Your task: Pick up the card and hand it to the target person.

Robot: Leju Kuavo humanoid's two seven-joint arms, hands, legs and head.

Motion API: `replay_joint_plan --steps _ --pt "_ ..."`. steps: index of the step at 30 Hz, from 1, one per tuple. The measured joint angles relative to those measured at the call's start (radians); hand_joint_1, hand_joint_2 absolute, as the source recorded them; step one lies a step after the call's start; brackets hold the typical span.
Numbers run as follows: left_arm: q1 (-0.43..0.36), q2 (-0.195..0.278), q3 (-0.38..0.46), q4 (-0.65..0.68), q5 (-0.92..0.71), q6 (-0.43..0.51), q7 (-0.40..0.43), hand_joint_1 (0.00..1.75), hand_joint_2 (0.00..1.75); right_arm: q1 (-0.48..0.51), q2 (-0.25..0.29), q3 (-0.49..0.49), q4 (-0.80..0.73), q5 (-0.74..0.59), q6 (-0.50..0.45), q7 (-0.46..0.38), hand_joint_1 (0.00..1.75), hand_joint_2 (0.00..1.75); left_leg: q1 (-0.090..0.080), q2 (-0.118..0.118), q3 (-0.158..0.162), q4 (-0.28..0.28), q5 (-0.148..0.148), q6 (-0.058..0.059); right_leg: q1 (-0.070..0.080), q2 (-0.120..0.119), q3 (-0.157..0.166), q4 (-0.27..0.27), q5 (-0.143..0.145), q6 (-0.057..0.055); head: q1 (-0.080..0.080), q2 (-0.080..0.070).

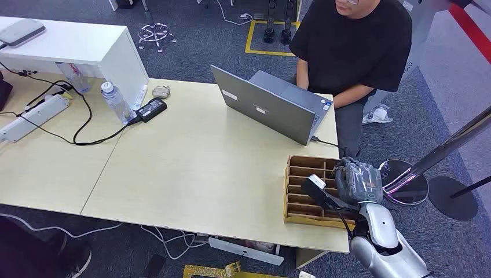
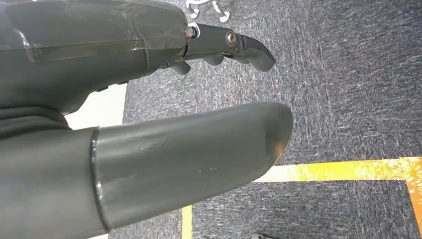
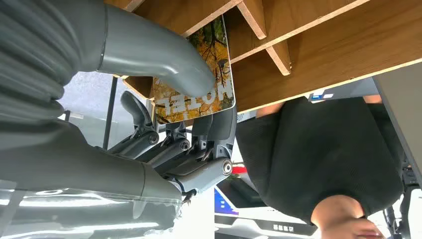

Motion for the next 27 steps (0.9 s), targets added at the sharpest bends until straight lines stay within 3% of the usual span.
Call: replay_joint_plan --steps 12,27 --pt "0.000 0.000 0.000 0.000 0.000 0.002 -0.008 0.00 0.00 -0.001 -0.001 0.000 -0.002 0.019 -0.004 0.004 1.61 1.75 0.000 0.000 0.000 0.000 0.000 0.000 0.000 0.000 0.000 0.000 0.000 0.000 0.000 0.000" --pt "0.000 0.000 0.000 0.000 0.002 0.009 -0.009 0.00 0.00 0.013 -0.038 -0.007 -0.120 0.100 -0.006 0.032 1.64 1.75 0.000 0.000 0.000 0.000 0.000 0.000 0.000 0.000 0.000 0.000 0.000 0.000 0.000 0.000"
